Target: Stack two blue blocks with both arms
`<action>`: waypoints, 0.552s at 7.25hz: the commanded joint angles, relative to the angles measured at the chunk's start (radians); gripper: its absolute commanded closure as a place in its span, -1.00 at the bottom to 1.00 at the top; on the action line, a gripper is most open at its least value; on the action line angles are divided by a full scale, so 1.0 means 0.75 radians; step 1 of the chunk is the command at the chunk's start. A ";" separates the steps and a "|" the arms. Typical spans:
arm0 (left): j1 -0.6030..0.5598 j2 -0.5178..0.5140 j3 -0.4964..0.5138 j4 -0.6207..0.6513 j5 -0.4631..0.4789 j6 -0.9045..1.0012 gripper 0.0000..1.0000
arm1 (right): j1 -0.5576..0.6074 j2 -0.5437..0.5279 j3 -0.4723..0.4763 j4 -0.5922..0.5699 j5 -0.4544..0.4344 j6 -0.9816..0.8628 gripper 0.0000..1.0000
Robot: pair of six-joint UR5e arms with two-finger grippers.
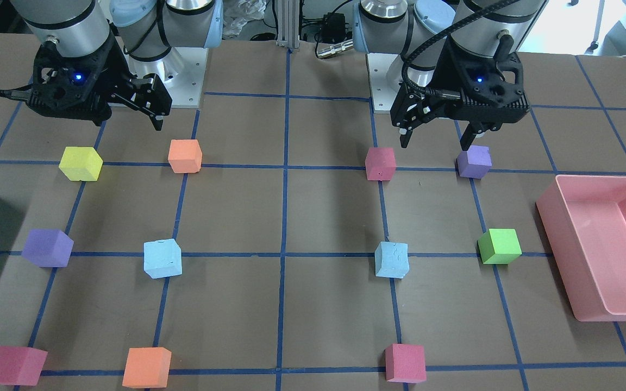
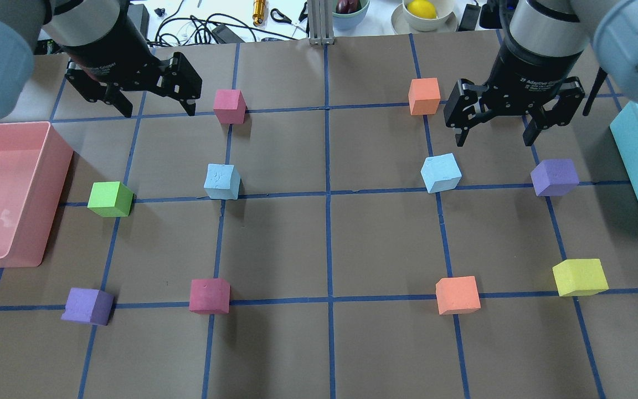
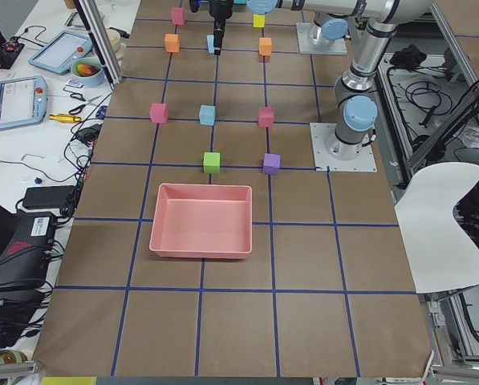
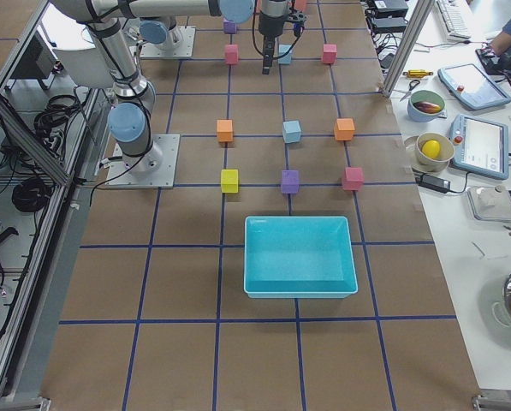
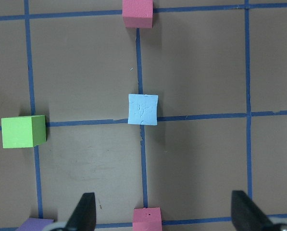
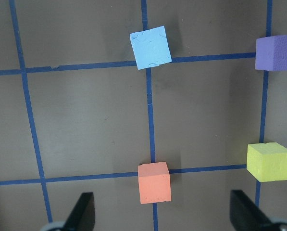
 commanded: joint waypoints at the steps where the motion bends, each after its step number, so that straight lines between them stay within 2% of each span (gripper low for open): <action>1: 0.000 0.000 -0.001 -0.005 0.002 0.000 -1.00 | 0.000 0.000 0.003 0.003 -0.004 -0.004 -1.00; 4: 0.000 0.000 0.001 -0.005 -0.008 0.004 -1.00 | 0.002 0.002 -0.001 -0.007 0.004 -0.004 -1.00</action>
